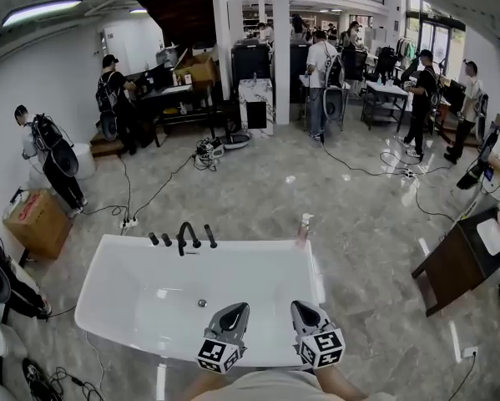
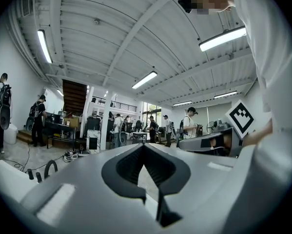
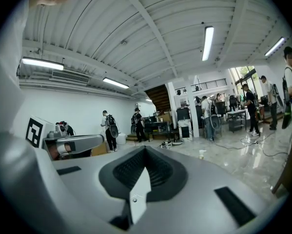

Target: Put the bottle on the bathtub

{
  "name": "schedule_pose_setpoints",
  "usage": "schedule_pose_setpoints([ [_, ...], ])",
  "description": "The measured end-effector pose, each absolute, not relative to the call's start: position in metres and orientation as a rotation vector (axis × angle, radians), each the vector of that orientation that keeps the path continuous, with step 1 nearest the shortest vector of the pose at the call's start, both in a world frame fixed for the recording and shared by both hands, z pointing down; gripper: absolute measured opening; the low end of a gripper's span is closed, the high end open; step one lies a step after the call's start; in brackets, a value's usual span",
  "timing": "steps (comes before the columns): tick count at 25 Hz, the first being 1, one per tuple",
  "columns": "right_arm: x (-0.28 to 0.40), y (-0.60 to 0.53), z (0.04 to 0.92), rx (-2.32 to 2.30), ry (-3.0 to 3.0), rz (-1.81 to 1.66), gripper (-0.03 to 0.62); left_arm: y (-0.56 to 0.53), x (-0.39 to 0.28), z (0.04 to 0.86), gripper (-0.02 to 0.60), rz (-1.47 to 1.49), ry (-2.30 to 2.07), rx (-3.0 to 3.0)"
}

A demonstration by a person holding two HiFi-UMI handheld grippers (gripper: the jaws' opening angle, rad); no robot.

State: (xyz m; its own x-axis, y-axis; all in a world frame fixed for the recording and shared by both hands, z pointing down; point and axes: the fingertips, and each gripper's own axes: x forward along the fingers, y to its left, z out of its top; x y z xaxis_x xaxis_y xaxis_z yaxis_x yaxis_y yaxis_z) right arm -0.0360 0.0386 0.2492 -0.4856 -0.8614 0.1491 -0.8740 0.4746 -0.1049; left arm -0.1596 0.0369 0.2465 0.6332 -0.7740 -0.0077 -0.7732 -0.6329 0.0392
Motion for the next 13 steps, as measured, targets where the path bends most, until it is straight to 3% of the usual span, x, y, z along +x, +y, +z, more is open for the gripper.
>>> schedule_pose_setpoints([
  [13, -0.041, 0.049, 0.242, 1.574, -2.603, 0.265, 0.006, 0.048, -0.167, 0.231, 0.003, -0.055, -1.286, 2.835],
])
